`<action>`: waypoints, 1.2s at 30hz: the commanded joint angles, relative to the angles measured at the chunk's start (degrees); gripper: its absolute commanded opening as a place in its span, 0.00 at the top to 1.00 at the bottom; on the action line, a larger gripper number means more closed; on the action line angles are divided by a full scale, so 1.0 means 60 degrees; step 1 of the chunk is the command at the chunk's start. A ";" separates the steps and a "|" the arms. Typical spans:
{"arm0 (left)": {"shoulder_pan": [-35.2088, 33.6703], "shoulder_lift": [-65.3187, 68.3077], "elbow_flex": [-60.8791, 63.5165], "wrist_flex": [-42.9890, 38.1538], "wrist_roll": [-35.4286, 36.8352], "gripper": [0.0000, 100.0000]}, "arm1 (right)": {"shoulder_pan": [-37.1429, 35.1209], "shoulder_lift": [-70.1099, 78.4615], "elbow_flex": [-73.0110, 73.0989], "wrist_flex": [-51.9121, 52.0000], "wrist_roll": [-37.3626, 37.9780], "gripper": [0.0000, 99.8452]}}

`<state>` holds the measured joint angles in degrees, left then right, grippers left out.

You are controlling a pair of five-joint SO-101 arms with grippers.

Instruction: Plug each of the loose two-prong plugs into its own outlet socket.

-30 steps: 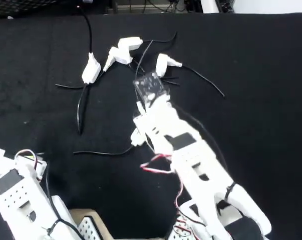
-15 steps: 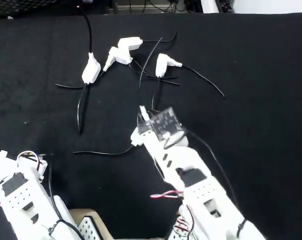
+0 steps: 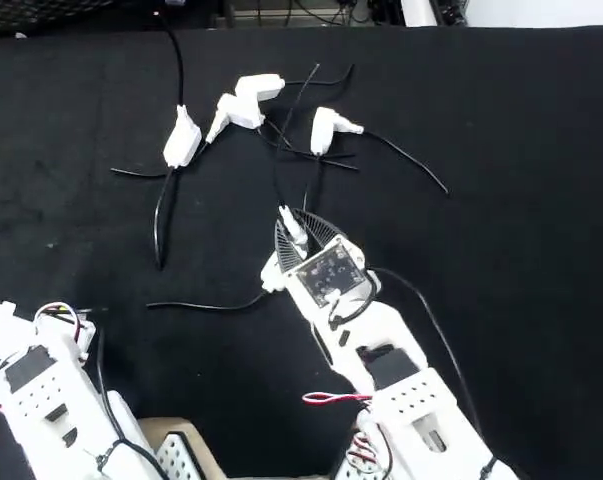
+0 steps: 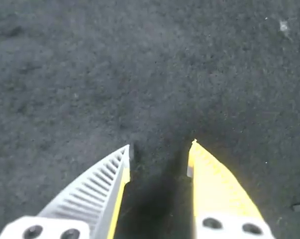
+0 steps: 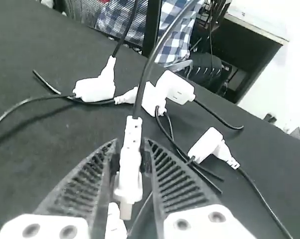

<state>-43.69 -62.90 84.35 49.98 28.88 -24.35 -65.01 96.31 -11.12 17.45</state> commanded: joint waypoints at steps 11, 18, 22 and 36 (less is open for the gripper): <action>0.0110 -0.0059 -0.0037 -0.0190 -0.0059 0.81 | -0.0308 -0.0154 -0.0286 0.0982 0.0249 0.99; 0.0110 -0.0059 -0.0037 -0.0205 -0.0059 0.81 | 0.0029 0.0740 -0.3670 0.5524 0.0132 0.99; 0.0110 -0.0059 -0.0022 -0.0205 -0.0059 0.81 | -0.0044 0.1956 -0.5458 0.6608 -0.0645 0.99; 0.0110 -0.0059 -0.0022 -0.0205 -0.0059 0.81 | -0.0073 0.4637 -0.3480 -0.2183 0.1656 0.99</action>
<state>-43.69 -62.90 84.35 49.98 28.88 -26.46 -38.29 69.05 3.82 26.07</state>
